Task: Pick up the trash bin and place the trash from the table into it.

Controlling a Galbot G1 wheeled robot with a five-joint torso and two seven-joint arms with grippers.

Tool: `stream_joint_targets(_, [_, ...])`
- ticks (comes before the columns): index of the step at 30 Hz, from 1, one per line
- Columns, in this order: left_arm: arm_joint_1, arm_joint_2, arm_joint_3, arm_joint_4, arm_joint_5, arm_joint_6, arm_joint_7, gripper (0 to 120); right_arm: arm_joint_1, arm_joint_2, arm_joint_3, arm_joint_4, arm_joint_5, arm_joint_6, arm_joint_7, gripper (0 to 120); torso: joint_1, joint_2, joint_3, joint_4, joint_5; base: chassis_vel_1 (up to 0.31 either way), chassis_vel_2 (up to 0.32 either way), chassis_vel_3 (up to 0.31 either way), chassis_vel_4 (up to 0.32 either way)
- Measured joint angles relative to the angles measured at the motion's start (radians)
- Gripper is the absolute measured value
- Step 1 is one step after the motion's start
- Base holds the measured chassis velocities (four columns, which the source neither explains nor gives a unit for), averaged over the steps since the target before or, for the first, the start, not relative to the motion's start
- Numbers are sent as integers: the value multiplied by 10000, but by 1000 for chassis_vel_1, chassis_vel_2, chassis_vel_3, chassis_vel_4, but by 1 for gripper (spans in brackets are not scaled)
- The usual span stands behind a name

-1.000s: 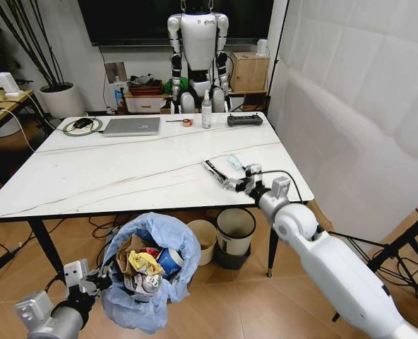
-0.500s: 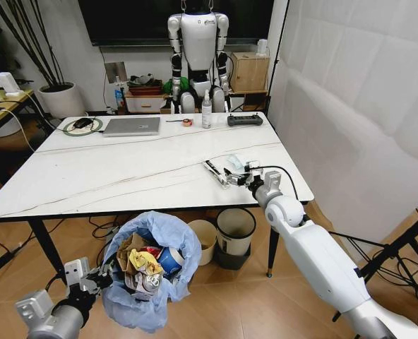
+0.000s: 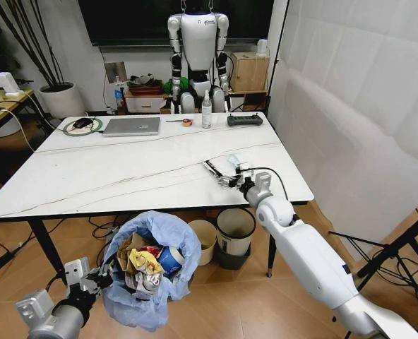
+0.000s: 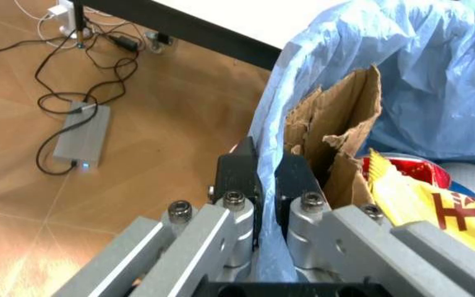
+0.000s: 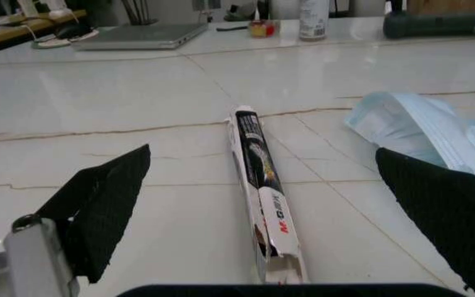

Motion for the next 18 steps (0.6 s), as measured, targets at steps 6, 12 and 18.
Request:
stream_joint_targets(6, [5,-17,-11,0,0,-1,0,0,74,42,-2,-217,0,66,-65,100,0,0,0,-2,1,0,0,0,0])
stream_joint_targets(12, [7,-80,-10,-7,3,-3,-4,0,384,115,89,-814,-107,136,-133,100,0,0,0,0,0,0,0,0,0])
stream_joint_targets(18, [83,-142,-54,-63,18,-13,-3,0,782,255,282,-1947,-366,330,-211,100,0,0,0,-2,1,0,0,0,0])
